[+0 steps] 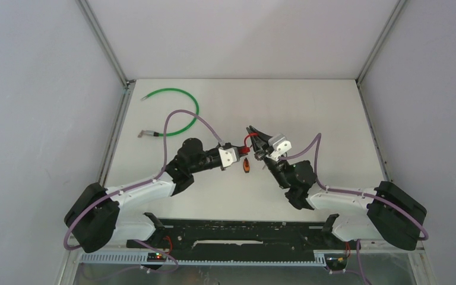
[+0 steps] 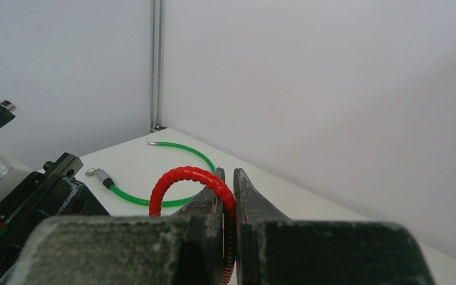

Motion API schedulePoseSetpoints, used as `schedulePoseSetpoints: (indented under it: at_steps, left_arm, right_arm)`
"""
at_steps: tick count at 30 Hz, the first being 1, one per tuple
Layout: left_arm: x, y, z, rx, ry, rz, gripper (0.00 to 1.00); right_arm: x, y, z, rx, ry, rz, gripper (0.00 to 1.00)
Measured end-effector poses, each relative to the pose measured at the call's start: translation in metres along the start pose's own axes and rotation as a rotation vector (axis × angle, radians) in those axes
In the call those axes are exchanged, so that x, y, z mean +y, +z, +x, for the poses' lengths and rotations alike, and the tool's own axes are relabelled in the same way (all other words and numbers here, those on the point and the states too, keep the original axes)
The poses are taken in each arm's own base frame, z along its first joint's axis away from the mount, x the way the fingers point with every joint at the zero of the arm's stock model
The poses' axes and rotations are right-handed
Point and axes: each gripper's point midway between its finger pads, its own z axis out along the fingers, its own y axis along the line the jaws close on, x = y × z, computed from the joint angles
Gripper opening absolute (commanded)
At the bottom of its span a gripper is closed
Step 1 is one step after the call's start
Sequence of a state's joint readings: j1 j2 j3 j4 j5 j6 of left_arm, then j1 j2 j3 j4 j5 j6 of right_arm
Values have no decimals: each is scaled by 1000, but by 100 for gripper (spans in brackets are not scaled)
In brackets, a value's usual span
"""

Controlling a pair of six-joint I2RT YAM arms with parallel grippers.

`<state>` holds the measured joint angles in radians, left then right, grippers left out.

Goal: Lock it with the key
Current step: Lock the lock.

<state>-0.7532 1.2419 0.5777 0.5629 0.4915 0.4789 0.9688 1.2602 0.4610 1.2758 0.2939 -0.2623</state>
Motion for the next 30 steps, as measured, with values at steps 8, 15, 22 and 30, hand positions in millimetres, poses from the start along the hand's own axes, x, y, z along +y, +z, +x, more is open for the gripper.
schedulePoseSetpoints:
  at_steps: [8,15,22,30]
  left_arm:
    - [1,0,2,9,-2,-8,0]
    - [2,0,3,13,-3,-12,0]
    - [2,0,3,12,-3,-13,0]
    - [2,0,4,16,-4,-13,0]
  right_arm:
    - [4,-1,0,23,-19,-9,0]
    - [3,-2,2,36,18,8,0]
    - [-2,-1,4,40,86,36,0]
    - [-7,0,8,45,153,60,0]
